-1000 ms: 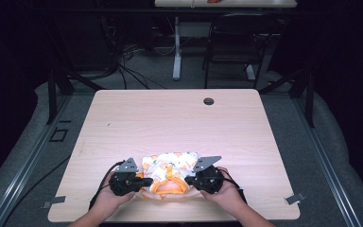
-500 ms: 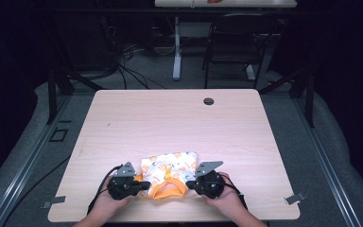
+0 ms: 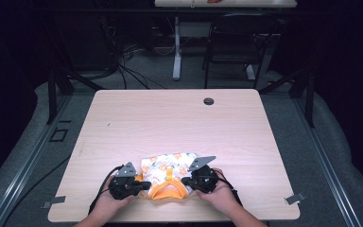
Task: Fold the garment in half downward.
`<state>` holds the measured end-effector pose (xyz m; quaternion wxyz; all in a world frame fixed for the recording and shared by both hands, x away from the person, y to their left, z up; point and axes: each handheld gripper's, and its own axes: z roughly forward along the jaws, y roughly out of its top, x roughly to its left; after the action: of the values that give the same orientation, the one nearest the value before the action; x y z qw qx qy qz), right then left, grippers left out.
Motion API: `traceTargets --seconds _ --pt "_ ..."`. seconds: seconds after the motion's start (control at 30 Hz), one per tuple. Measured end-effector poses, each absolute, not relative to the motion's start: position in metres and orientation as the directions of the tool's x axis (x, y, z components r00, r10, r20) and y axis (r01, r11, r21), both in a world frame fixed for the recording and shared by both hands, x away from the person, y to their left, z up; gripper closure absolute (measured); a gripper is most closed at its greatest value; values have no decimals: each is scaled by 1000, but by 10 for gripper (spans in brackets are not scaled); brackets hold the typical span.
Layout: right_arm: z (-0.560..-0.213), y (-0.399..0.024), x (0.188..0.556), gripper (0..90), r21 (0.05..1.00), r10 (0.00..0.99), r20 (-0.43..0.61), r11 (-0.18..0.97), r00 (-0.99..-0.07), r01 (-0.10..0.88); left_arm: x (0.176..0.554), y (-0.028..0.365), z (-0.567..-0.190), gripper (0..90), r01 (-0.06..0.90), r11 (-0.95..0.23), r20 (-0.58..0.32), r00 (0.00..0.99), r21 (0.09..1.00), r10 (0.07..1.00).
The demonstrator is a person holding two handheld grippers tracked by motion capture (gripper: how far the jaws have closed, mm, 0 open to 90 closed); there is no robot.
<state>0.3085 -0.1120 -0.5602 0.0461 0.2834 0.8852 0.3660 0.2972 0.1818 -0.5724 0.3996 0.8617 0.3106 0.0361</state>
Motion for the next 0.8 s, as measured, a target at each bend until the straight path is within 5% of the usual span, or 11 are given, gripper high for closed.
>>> traceTargets --seconds 0.8 --pt "-572 -115 324 900 663 567 117 567 -815 489 320 179 -573 895 522 -482 -170 782 704 599"
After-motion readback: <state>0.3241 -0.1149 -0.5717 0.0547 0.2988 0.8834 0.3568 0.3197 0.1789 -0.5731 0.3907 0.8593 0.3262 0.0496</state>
